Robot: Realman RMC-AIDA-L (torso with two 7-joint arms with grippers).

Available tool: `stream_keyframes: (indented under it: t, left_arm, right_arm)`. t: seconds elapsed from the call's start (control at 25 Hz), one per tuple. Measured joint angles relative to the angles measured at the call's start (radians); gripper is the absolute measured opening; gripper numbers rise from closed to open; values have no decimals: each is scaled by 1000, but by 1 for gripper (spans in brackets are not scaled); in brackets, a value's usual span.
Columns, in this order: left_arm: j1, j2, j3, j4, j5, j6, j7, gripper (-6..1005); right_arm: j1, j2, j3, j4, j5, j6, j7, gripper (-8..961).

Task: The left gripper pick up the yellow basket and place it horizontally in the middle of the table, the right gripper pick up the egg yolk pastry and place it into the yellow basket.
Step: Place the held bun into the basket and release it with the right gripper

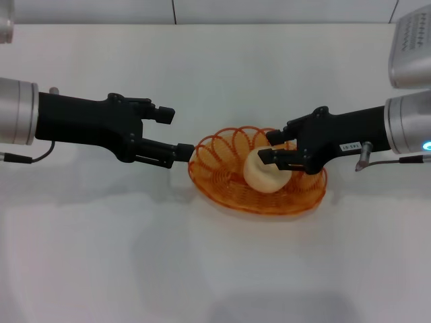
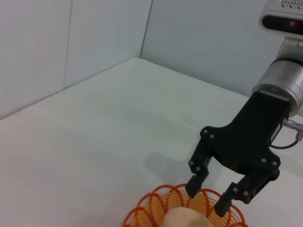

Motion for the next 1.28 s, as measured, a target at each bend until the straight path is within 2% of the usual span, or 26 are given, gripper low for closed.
stream_keyframes:
  t: [0.24,0.4,0.6,0.96,1.28]
  left_arm:
    - [6,-1,0,0,0,0,9,887]
    - [13,-2,-15,-1,0,4,28,888]
    - [28,-4,-47,-9,-6,17,57,888]
    - [55,3,-52,-13,-42,33,103,888]
    - [48,5,-47,-18,-39,74,136,888]
  right_arm:
    - [-30,-5,5,-29,21,-7,-1,399]
    - [-96,-7,8,-90,25,-18,-20,585]
    - [-175,-9,33,-128,82,-37,-80,684]
    - [-256,-12,145,-116,183,-132,-177,868]
    - [-266,-13,151,-124,161,-161,-209,862]
